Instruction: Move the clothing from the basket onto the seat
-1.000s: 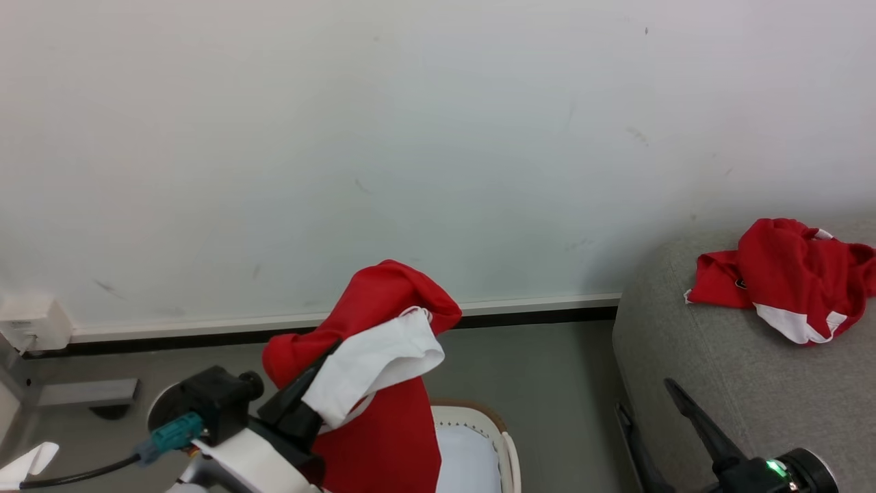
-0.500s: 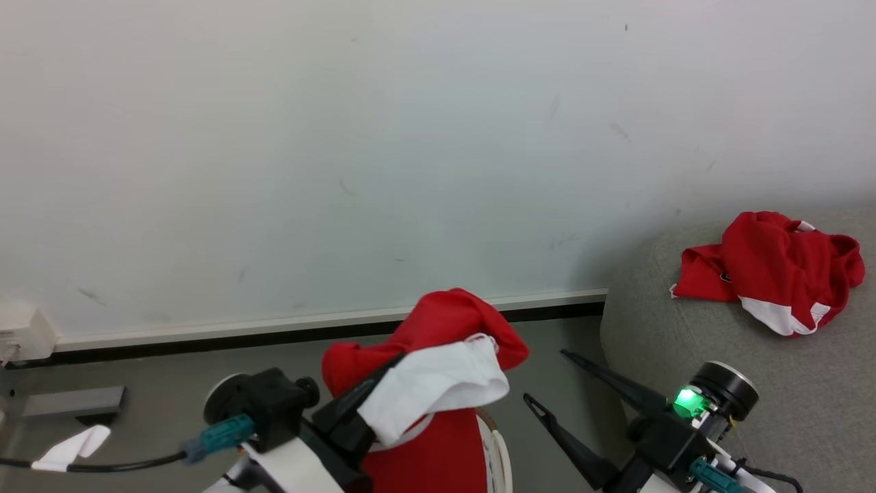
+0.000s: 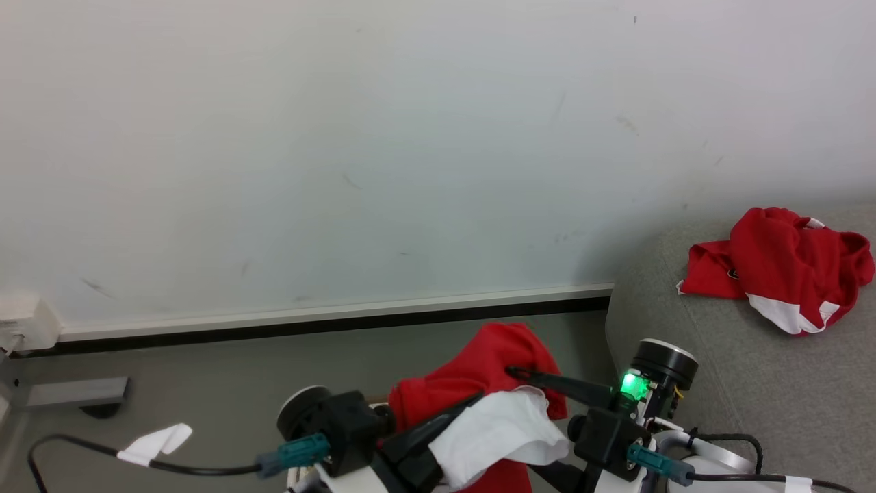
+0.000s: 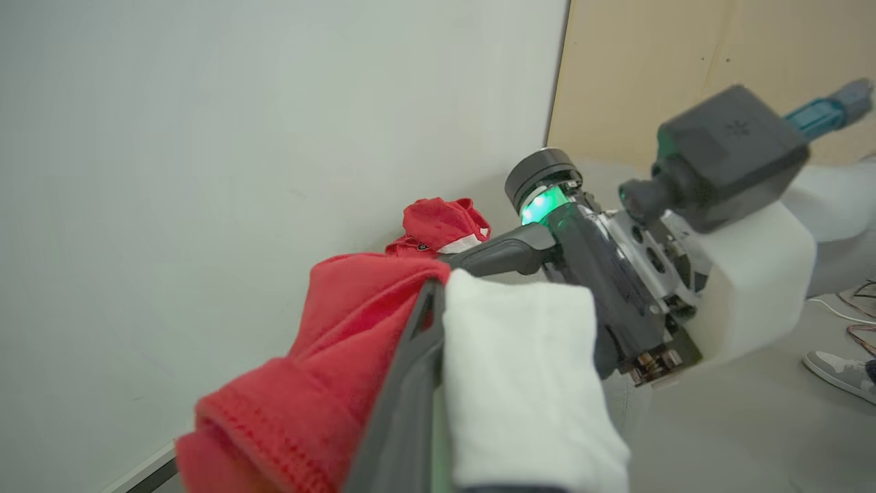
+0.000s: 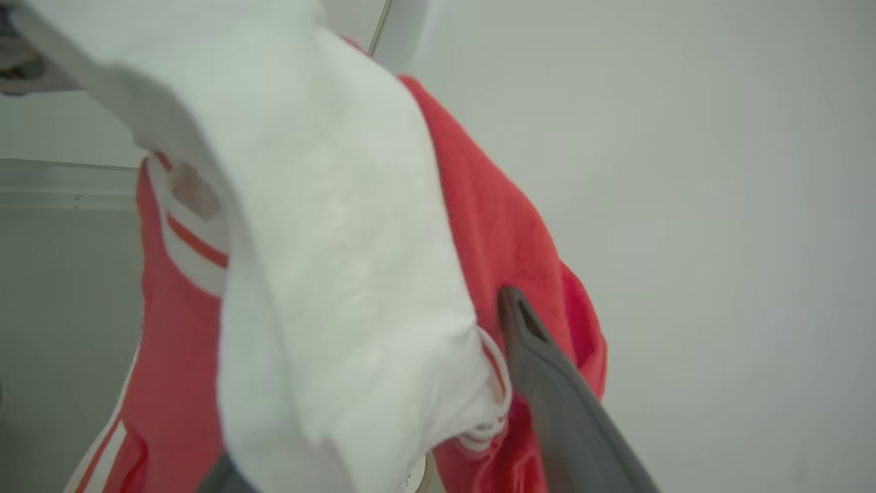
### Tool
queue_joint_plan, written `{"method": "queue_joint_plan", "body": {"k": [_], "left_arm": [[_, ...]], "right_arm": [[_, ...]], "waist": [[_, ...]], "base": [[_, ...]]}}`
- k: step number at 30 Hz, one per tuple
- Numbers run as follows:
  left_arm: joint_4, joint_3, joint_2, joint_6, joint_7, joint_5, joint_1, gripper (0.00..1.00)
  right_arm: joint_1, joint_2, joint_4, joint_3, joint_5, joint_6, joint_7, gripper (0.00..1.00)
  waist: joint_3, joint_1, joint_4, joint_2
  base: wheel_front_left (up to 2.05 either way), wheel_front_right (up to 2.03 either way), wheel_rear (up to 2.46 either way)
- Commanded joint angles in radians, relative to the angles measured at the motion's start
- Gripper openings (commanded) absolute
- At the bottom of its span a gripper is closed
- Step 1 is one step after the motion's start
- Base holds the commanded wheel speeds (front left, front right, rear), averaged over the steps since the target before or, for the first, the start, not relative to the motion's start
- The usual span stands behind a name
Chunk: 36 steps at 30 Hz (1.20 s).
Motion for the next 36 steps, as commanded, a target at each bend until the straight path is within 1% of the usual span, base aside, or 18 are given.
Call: {"method": "queue_joint_plan", "body": {"k": [1,4,5,6,7,11,16,17,19,20,21,22,23,27,28,31,32,36], "left_arm": [[0.001,-0.007,-0.015,-0.009,0.000,0.003,-0.012,0.00],[0.008,-0.019,-0.026,-0.017,0.001,-0.004,-0.017,0.00],[0.011,-0.022,-0.030,-0.020,0.000,-0.004,-0.019,0.00],[0.014,-0.023,-0.034,-0.021,-0.001,-0.007,-0.019,0.00],[0.016,-0.024,-0.038,-0.022,-0.003,-0.009,-0.019,0.00],[0.031,-0.025,-0.038,-0.025,-0.011,-0.017,-0.014,0.00],[0.048,-0.017,-0.038,-0.016,-0.025,-0.023,-0.010,0.00],[0.052,-0.015,-0.039,-0.015,-0.027,-0.022,-0.010,0.11],[0.061,-0.014,-0.041,-0.011,-0.035,-0.021,-0.007,0.30],[0.064,-0.014,-0.043,-0.010,-0.037,-0.021,-0.006,0.41],[0.066,-0.013,-0.044,-0.007,-0.039,-0.021,-0.005,0.73],[0.069,-0.011,-0.044,-0.005,-0.044,-0.020,-0.004,0.96],[0.071,-0.009,-0.045,-0.001,-0.047,-0.021,-0.001,1.00],[0.083,-0.005,-0.047,0.004,-0.055,-0.028,0.007,1.00],[0.092,-0.002,-0.048,0.008,-0.059,-0.031,0.008,1.00],[0.105,-0.003,-0.053,0.006,-0.067,-0.032,0.007,1.00],[0.105,-0.003,-0.053,0.006,-0.067,-0.032,0.007,1.00],[0.122,-0.003,-0.060,0.006,-0.078,-0.034,0.004,1.00]], "right_arm": [[-0.026,0.004,0.021,0.033,0.027,-0.003,0.005,1.00],[-0.042,0.020,0.049,0.070,0.071,-0.003,-0.009,1.00],[-0.047,0.023,0.060,0.077,0.087,-0.003,-0.011,0.46],[-0.053,0.025,0.070,0.082,0.098,-0.003,-0.016,0.36],[-0.055,0.029,0.078,0.084,0.114,-0.003,-0.025,0.00],[-0.056,0.042,0.105,0.094,0.162,-0.003,-0.057,0.00],[-0.062,0.031,0.127,0.085,0.210,-0.003,-0.074,0.00],[-0.062,0.028,0.131,0.081,0.215,-0.003,-0.074,0.00],[-0.061,0.021,0.136,0.073,0.226,-0.003,-0.081,0.00],[-0.061,0.017,0.138,0.069,0.230,-0.003,-0.081,0.00],[-0.060,0.015,0.139,0.064,0.233,-0.003,-0.081,0.00],[-0.059,0.013,0.141,0.058,0.239,-0.003,-0.082,0.00],[-0.060,0.010,0.143,0.051,0.240,-0.003,-0.083,0.00],[-0.055,0.010,0.149,0.023,0.249,-0.003,-0.087,0.00],[-0.044,0.009,0.151,-0.002,0.263,-0.003,-0.089,0.00],[-0.017,0.004,0.156,-0.047,0.292,-0.003,-0.092,0.00],[-0.017,0.004,0.156,-0.047,0.292,-0.003,-0.092,0.00],[0.014,-0.010,0.153,-0.102,0.340,-0.003,-0.095,0.00]], "waist": [[0.001,0.0000,0.003,-0.0001],[0.001,0.0000,0.007,-0.0001],[0.002,0.0000,0.008,-0.0001],[0.002,0.0000,0.008,-0.0001],[0.002,0.0000,0.009,-0.0001],[0.004,0.0000,0.008,-0.0001],[0.007,0.0000,0.002,-0.0001],[0.007,0.0000,0.000,-0.0001],[0.009,0.0000,-0.005,-0.0001],[0.010,0.0000,-0.008,-0.0001],[0.011,0.0000,-0.012,-0.0001],[0.013,0.0000,-0.017,-0.0001],[0.014,0.0000,-0.022,-0.0001],[0.019,0.0000,-0.048,-0.0001],[0.024,0.0000,-0.070,-0.0001],[0.030,0.0000,-0.107,-0.0001],[0.030,0.0000,-0.107,-0.0001],[0.038,0.0000,-0.158,-0.0001]], "base": [[0.00,0.00,0.00],[0.00,0.00,0.00],[0.00,0.00,0.00],[0.00,0.00,0.00],[0.00,0.00,0.00],[0.00,0.00,0.00],[0.00,0.00,0.00],[0.00,0.00,0.00],[0.00,0.00,0.00],[0.00,0.00,0.00],[0.00,0.00,0.00],[0.00,0.00,0.00],[0.00,0.00,0.00],[0.00,0.00,0.00],[0.00,0.00,0.00],[0.00,0.00,0.00],[0.00,0.00,0.00],[0.00,0.00,0.00]]}}
